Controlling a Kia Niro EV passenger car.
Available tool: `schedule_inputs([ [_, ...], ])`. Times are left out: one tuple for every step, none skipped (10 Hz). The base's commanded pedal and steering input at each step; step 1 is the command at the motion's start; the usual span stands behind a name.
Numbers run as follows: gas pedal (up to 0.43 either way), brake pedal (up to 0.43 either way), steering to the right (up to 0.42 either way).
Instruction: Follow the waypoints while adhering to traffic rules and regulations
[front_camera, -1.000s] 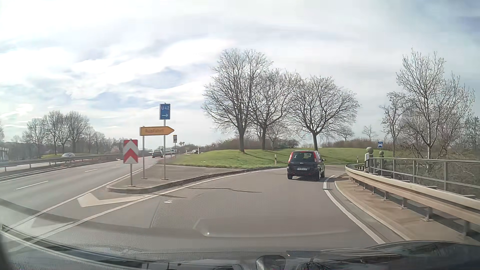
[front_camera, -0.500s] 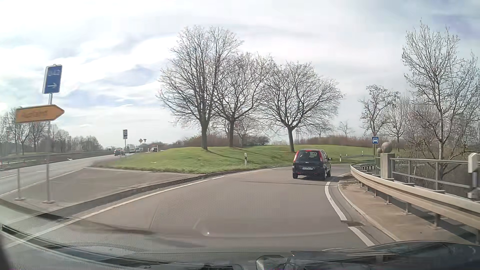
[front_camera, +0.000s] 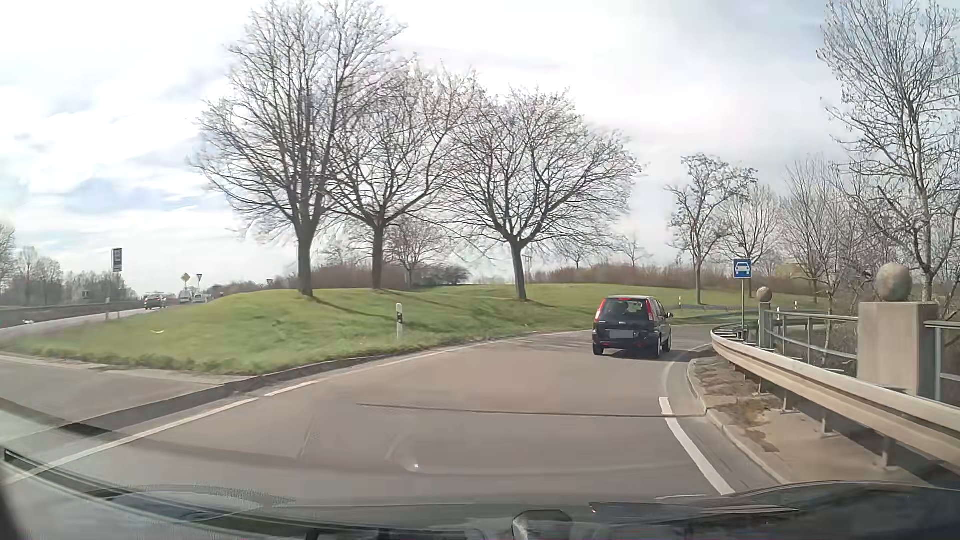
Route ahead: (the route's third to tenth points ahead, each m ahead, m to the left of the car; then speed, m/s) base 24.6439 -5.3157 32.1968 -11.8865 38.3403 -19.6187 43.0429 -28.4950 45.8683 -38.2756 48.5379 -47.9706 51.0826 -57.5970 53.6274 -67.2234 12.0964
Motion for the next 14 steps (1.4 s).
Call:
schedule_inputs([
  [0.039, 0.0, 0.097],
  [0.039, 0.0, 0.099],
  [0.039, 0.0, 0.101],
  [0.039, 0.0, 0.102],
  [0.039, 0.0, 0.104],
  [0.039, 0.0, 0.106],
  [0.059, 0.0, 0.111],
  [0.059, 0.0, 0.115],
  [0.059, 0.0, 0.117],
  [0.059, 0.0, 0.117],
  [0.059, 0.0, 0.116],
  [0.059, 0.0, 0.116],
  [0.059, 0.0, 0.116],
  [0.059, 0.0, 0.116],
])
